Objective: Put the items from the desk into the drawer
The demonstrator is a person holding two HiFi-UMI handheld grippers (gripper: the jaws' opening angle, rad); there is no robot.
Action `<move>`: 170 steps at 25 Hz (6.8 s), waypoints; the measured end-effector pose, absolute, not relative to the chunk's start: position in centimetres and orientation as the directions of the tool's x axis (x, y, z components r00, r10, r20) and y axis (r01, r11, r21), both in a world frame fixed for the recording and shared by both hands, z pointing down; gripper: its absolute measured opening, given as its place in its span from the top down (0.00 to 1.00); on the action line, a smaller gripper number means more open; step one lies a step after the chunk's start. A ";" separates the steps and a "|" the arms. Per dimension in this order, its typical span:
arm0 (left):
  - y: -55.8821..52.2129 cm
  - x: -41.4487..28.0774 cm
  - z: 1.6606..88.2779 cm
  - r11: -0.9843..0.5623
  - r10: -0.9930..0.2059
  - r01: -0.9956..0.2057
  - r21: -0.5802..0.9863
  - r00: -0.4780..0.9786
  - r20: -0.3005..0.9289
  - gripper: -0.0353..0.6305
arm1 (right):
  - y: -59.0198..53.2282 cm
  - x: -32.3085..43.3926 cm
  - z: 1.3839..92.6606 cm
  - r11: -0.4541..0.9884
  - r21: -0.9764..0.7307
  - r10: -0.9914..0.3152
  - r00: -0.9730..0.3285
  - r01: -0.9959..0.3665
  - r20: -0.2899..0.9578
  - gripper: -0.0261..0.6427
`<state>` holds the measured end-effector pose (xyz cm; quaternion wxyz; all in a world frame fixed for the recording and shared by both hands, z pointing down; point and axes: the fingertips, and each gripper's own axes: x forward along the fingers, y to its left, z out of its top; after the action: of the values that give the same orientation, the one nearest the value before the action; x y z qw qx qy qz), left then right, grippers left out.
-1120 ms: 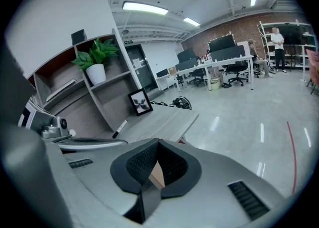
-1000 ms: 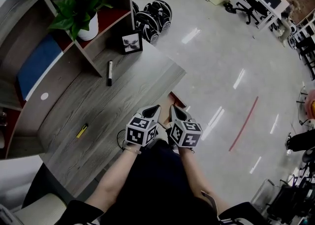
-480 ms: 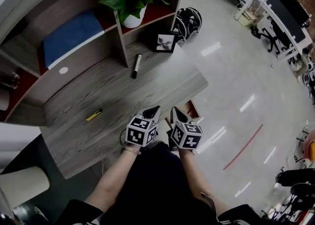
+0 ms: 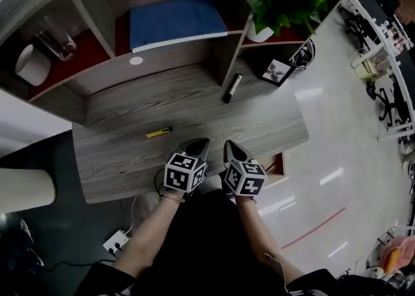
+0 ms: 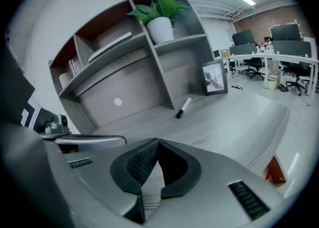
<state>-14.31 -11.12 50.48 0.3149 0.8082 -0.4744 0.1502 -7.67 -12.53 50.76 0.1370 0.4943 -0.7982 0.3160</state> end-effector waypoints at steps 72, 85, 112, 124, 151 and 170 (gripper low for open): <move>-6.7 -35.1 55.9 0.083 -0.782 -0.925 0.371 0.171 0.599 0.93 | -10.3 -31.7 60.0 0.954 -0.115 0.215 -0.361 0.278 0.907 0.88; -7.4 -34.6 55.2 0.018 -0.780 -0.930 0.368 0.217 0.586 0.93 | -10.8 -30.7 59.5 0.989 -0.122 0.144 -0.440 0.078 0.886 0.88; -11.8 -22.4 54.3 -0.364 -0.651 -0.859 0.360 0.511 0.562 0.93 | -13.1 -18.9 56.5 0.844 -0.146 -0.199 -0.556 -0.515 0.807 0.88; -11.7 -13.9 54.1 -0.528 -0.532 -0.765 0.368 0.636 0.559 0.93 | -12.7 -10.7 55.9 0.712 -0.149 -0.319 -0.505 -0.687 0.802 0.88; -6.3 2.4 54.8 -0.732 -0.271 -0.560 0.389 0.763 0.587 0.93 | -7.1 5.4 55.9 0.350 -0.182 -0.498 -0.347 -0.919 0.795 0.88; -2.7 9.6 56.6 -0.789 -0.173 -0.488 0.373 0.759 0.627 0.93 | -2.9 13.2 58.1 0.193 -0.206 -0.529 -0.279 -0.959 0.801 0.88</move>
<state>9.62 -2.67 56.56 0.2677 0.8989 -0.1840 0.2940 13.23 -2.91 58.10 0.2970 0.5219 -0.7130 0.3620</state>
